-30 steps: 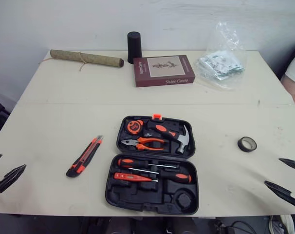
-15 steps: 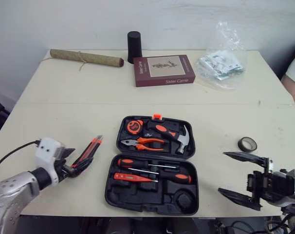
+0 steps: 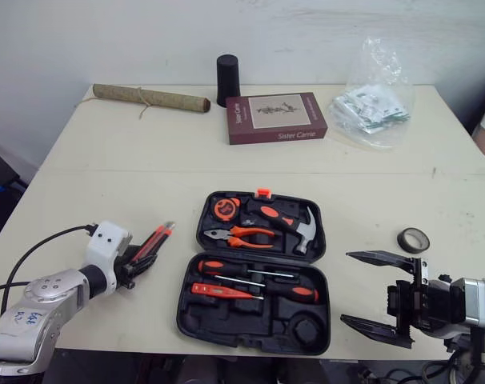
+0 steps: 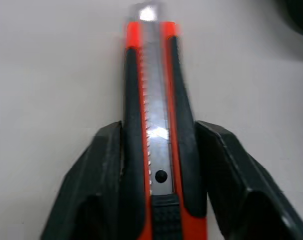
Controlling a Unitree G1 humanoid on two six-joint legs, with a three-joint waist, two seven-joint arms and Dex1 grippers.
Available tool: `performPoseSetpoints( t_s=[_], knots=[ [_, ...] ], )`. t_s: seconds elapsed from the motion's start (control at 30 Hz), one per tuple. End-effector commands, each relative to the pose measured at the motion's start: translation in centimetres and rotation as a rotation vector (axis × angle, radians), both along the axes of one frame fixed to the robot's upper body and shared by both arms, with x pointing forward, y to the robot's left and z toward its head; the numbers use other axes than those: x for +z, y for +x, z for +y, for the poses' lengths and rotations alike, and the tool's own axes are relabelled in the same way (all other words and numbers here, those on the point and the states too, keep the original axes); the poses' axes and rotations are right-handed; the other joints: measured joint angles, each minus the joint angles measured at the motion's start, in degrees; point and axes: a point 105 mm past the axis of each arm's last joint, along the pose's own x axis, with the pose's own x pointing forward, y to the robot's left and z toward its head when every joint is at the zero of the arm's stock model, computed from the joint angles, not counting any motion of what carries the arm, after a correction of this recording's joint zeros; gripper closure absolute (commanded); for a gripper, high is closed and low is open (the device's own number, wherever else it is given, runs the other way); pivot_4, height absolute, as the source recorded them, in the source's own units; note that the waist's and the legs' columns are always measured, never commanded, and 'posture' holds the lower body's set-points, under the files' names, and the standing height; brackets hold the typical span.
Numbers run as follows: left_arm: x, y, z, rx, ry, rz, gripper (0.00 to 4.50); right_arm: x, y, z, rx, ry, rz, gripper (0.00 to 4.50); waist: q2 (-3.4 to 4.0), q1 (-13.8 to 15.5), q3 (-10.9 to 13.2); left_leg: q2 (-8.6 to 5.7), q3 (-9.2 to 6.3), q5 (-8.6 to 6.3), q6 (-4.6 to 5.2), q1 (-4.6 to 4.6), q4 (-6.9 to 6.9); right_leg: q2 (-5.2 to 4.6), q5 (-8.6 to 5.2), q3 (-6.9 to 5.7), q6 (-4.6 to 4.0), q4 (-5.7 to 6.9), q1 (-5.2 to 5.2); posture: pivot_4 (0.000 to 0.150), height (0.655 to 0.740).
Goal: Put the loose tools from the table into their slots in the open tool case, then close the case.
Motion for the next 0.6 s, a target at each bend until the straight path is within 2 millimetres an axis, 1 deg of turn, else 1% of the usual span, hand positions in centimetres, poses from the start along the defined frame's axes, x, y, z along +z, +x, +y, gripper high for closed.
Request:
performPoseSetpoints(
  t_s=[0.03, 0.13, 0.17, 0.2, 0.23, 0.27, 0.33, 0.37, 0.4, 0.5, 0.57, 0.6],
  knots=[
    [-3.3, -2.4, -0.7, -0.048, -0.03, 0.177, 2.97, 0.0, 0.0, -1.1, -0.055, -0.021, -0.027, 0.0, 0.05, -0.11, -0.04, 0.0, 0.0, -0.01, 0.0, 0.0, 0.0, 0.0, 0.0, 0.01, 0.0, -0.02, 0.02, 0.15, 0.74],
    [-1.8, -1.5, -0.2, -0.064, -0.023, 0.071, 2.97, -0.3, 0.2, -1.9, -0.089, -0.038, -0.013, 0.0, 0.08, -0.47, -0.07, 0.0, 0.01, -0.02, 0.02, 0.02, 0.01, 0.0, 0.0, 0.03, -0.01, -0.03, 0.03, 0.15, 0.74],
    [-0.6, -0.9, 0.1, -0.085, -0.02, -0.007, 2.97, -0.3, 0.2, -2.2, -0.099, -0.046, -0.008, 0.0, 0.08, -0.59, -0.07, 0.0, 0.01, -0.04, 0.06, 0.03, 0.0, 0.0, -0.01, 0.03, -0.01, -0.02, 0.03, 0.15, 0.74],
    [1.1, -0.4, 0.2, -0.118, -0.021, -0.109, 2.97, -0.3, 0.3, -2.6, -0.116, -0.052, -0.006, 0.0, 0.07, -0.66, -0.06, 0.0, 0.01, -0.07, 0.12, 0.02, -0.01, 0.0, -0.01, 0.03, -0.01, -0.01, 0.02, 0.15, 0.74],
    [3.0, -0.2, -0.1, -0.18, -0.039, -0.205, 2.97, -0.3, 0.4, -3.2, -0.136, -0.06, -0.002, 0.0, 0.02, -0.74, -0.02, 0.0, 0.01, -0.11, 0.19, 0.01, -0.01, 0.0, -0.01, 0.03, -0.01, -0.01, 0.0, 0.15, 0.74],
    [4.4, -0.2, -0.4, -0.239, -0.046, -0.278, 2.97, -0.2, 0.5, -3.6, -0.151, -0.069, -0.002, 0.0, -0.13, -0.74, 0.07, 0.0, 0.0, -0.1, 0.18, -0.03, -0.01, 0.0, -0.01, 0.03, -0.02, -0.01, -0.05, 0.15, 0.74],
    [6.5, -1.3, -1.6, -0.409, -0.062, -0.354, 2.97, 0.1, 1.2, -4.9, -0.214, -0.09, -0.008, 0.0, -0.61, -0.76, 0.27, 0.03, -0.06, -0.07, 0.11, -0.19, 0.01, 0.0, -0.02, -0.05, -0.05, 0.04, -0.21, 0.15, 0.74],
    [7.0, -2.0, -2.4, -0.499, -0.064, -0.358, 2.97, 0.4, 1.7, -5.8, -0.255, -0.088, -0.012, 0.0, -0.68, -0.84, 0.26, 0.03, -0.07, 0.05, -0.1, -0.33, 0.03, 0.0, -0.02, -0.06, -0.05, 0.07, -0.36, 0.15, 0.74],
    [7.3, -2.6, -2.9, -0.559, -0.066, -0.358, 2.97, 0.6, 1.9, -6.4, -0.282, -0.085, -0.015, 0.0, -0.7, -0.87, 0.26, 0.03, -0.06, 0.07, -0.1, -0.45, 0.05, 0.0, -0.02, -0.06, -0.05, 0.07, -0.45, 0.15, 0.74],
    [7.5, -5.7, -6.4, -0.885, -0.051, -0.29, 2.97, 0.0, 1.2, -8.4, -0.299, -0.154, 0.031, 0.0, -0.65, -0.92, 0.28, 0.0, -0.03, 0.09, -0.05, -0.77, 0.08, -0.01, -0.01, -0.05, -0.03, 0.05, -0.74, 0.15, 0.74],
    [7.7, -7.2, -8.5, -0.99, -0.112, -0.259, 2.97, -0.3, 0.5, -9.3, -0.3, -0.192, 0.063, 0.0, -0.6, -0.83, 0.31, 0.0, -0.01, 0.1, -0.04, -0.83, 0.04, 0.03, -0.01, -0.09, -0.03, 0.02, -0.79, 0.15, 0.74],
    [7.4, -8.1, -9.4, -1.039, -0.111, -0.215, 2.97, -0.2, 0.3, -9.7, -0.312, -0.197, 0.076, 0.0, -0.58, -0.76, 0.32, 0.0, 0.0, 0.1, -0.03, -0.85, 0.05, 0.04, -0.01, -0.08, -0.03, 0.01, -0.77, 0.15, 0.74]
  ],
)
